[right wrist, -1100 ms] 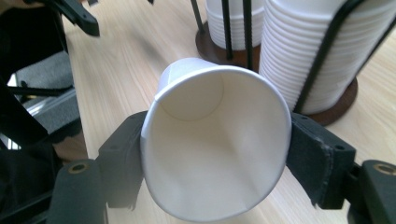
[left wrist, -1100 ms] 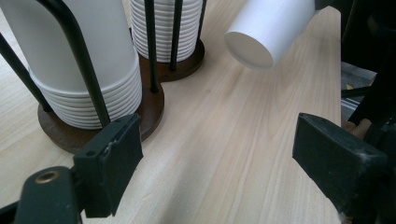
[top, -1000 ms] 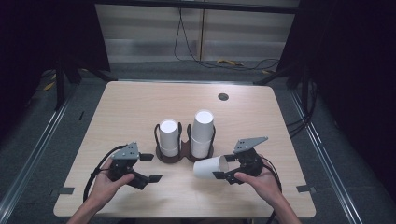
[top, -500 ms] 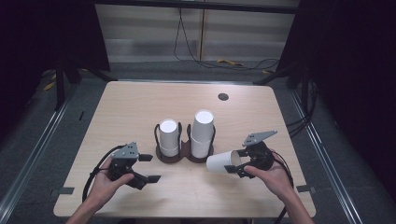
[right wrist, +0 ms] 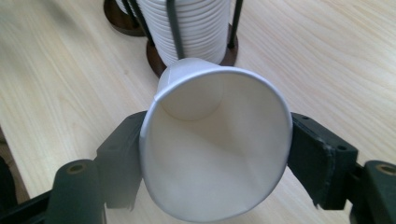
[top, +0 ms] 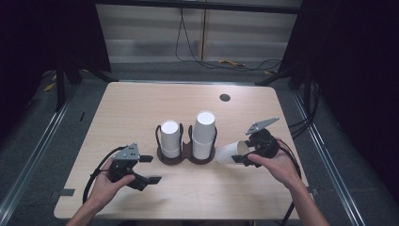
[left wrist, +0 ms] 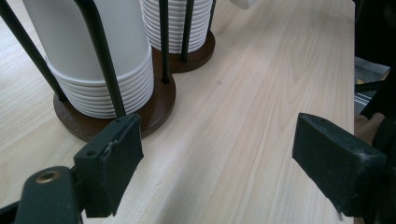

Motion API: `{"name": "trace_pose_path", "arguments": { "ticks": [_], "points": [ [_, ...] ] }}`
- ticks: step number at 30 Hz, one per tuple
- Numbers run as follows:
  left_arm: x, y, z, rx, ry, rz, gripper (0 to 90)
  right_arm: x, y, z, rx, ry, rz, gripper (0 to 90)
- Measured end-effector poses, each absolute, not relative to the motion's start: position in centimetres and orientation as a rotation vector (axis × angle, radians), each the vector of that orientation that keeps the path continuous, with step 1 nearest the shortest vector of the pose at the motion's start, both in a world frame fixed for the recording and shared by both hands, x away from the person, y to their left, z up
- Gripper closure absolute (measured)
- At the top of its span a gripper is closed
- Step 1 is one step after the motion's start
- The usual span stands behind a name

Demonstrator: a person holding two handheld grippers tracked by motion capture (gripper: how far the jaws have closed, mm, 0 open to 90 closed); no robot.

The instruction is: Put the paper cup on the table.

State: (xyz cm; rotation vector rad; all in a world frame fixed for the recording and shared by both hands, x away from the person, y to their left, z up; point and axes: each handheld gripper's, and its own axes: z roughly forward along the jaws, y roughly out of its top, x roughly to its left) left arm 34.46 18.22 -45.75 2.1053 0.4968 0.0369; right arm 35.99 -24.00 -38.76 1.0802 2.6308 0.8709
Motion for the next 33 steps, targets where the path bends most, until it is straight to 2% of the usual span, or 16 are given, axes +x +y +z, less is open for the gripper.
{"name": "trace_pose_path", "arguments": {
  "ticks": [33],
  "points": [
    [34.5,18.2,-45.9,2.133,0.489,0.029,16.0,41.0,-24.1,-38.9,1.191,2.693,0.315,23.6]
  ]
}}
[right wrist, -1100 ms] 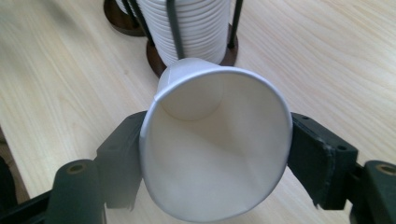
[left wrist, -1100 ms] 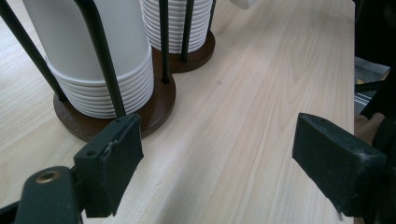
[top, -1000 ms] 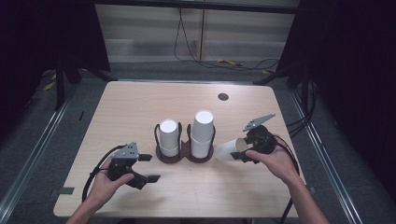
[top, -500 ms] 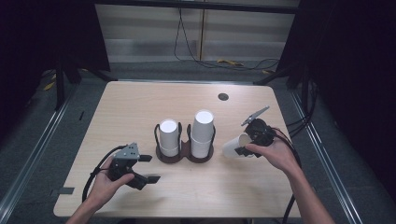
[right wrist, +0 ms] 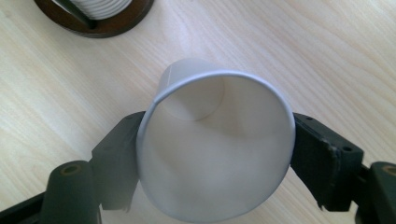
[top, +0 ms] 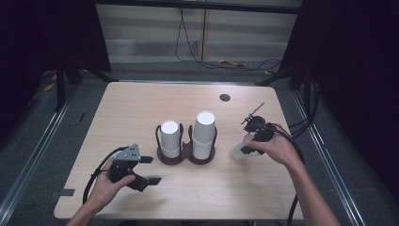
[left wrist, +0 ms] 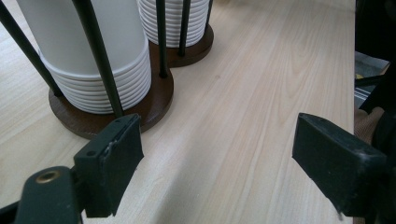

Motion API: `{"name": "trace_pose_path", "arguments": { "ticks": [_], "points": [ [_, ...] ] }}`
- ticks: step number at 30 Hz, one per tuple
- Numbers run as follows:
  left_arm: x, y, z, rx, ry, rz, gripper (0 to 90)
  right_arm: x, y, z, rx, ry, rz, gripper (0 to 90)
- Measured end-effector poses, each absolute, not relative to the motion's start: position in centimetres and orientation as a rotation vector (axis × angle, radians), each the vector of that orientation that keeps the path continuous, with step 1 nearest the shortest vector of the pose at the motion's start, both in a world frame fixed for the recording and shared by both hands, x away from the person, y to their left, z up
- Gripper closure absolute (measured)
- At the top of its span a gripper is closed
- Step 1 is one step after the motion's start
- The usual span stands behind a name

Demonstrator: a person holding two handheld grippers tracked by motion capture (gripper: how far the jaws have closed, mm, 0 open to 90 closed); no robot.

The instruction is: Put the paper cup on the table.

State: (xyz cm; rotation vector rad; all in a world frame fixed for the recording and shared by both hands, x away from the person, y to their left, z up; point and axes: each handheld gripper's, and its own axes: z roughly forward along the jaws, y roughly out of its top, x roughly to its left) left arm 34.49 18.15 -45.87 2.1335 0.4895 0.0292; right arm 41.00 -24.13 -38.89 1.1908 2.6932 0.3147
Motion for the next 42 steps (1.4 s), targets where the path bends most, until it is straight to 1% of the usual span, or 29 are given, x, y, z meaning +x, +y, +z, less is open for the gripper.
{"name": "trace_pose_path", "arguments": {
  "ticks": [7,23,42],
  "points": [
    [34.5,18.1,-45.9,2.136,0.487,0.030,16.0,41.6,-23.8,-39.4,1.194,2.708,0.229,21.6],
    [34.5,18.2,-45.9,2.128,0.491,0.023,16.0,42.9,-22.2,-40.4,1.194,2.701,0.301,14.5],
    [34.5,18.0,-46.2,2.145,0.486,0.016,16.0,42.7,-22.6,-40.1,1.241,2.642,0.468,14.3]
  ]
}}
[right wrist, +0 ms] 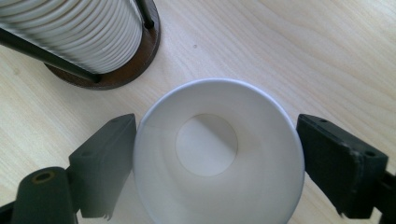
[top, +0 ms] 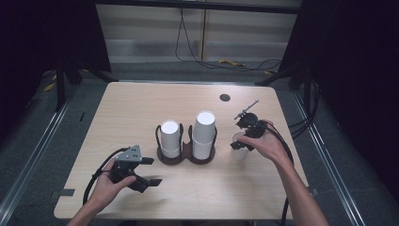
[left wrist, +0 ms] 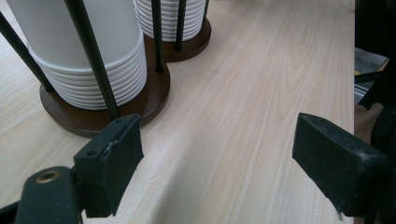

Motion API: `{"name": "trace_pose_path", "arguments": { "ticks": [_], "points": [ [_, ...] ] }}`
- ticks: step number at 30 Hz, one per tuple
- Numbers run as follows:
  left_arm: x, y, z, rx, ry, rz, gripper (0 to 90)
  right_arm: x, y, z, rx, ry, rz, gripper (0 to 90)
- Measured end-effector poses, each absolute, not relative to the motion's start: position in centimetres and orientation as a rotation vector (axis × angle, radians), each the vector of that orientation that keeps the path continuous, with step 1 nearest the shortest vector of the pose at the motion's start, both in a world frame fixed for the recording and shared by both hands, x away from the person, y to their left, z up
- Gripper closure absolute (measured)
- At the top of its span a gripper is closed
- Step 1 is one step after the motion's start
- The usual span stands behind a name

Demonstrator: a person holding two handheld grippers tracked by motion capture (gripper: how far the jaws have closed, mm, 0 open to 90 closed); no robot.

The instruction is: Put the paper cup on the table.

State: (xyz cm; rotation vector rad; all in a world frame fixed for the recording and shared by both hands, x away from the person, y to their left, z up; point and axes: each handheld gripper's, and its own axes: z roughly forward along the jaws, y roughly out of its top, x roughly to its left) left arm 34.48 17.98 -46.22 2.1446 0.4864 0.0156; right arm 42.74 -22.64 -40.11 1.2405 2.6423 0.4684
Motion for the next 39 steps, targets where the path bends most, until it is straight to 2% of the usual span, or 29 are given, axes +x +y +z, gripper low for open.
{"name": "trace_pose_path", "arguments": {
  "ticks": [25,39],
  "points": [
    [34.7,18.4,-45.8,2.081,0.536,0.065,15.9,41.0,-24.0,-39.4,1.237,2.385,0.887,14.7],
    [34.6,18.2,-45.9,2.042,0.563,0.068,15.9,38.0,-24.2,-39.4,1.190,2.203,1.118,14.6]
  ]
}}
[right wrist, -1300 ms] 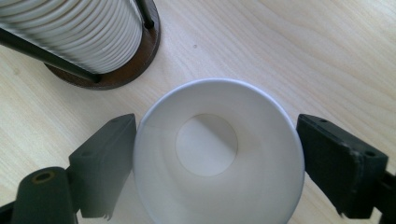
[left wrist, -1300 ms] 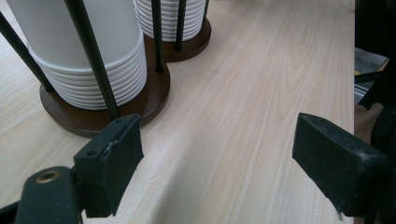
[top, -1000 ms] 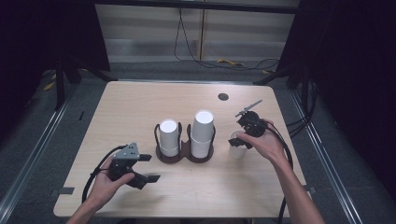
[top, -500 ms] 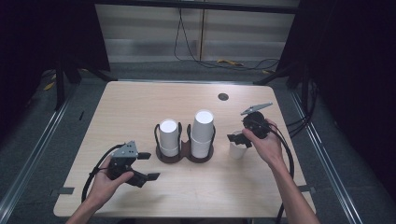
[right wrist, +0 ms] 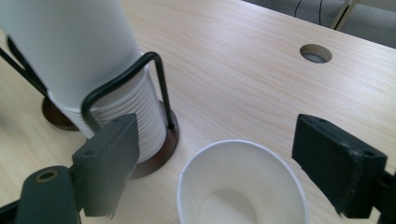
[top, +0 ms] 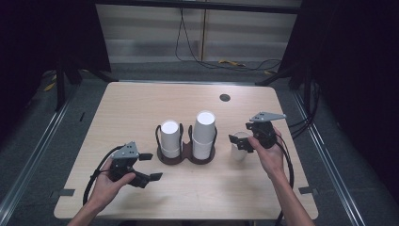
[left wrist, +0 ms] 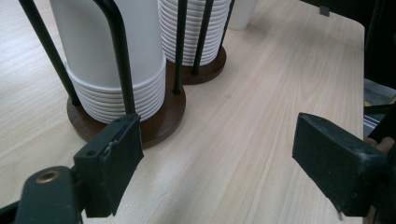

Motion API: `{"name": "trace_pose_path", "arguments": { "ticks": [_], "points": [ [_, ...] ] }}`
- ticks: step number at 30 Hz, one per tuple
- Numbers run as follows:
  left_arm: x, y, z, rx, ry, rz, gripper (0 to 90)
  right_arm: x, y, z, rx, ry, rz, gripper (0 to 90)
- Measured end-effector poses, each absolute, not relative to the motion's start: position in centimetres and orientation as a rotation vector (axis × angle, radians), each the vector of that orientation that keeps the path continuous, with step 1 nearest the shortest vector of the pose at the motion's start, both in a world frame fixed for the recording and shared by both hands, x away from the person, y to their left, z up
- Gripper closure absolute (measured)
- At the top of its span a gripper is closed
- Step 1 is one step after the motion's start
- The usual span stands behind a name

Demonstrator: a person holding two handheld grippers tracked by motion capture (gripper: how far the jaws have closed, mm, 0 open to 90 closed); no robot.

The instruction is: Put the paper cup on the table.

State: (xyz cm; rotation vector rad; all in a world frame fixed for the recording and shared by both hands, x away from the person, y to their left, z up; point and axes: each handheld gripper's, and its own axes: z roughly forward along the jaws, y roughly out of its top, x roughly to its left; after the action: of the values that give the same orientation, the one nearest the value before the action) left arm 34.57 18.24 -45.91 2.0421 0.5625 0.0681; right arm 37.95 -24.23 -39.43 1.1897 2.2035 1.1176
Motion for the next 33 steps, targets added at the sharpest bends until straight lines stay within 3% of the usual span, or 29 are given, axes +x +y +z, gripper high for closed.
{"name": "trace_pose_path", "arguments": {
  "ticks": [19,33],
  "points": [
    [33.6,18.1,-46.3,1.969,0.614,0.058,15.9,31.7,-20.3,-40.3,1.076,2.181,1.270,15.5],
    [32.8,18.0,-47.3,1.931,0.658,0.105,16.0,30.4,-17.2,-43.6,1.029,2.287,1.309,17.1]
  ]
}}
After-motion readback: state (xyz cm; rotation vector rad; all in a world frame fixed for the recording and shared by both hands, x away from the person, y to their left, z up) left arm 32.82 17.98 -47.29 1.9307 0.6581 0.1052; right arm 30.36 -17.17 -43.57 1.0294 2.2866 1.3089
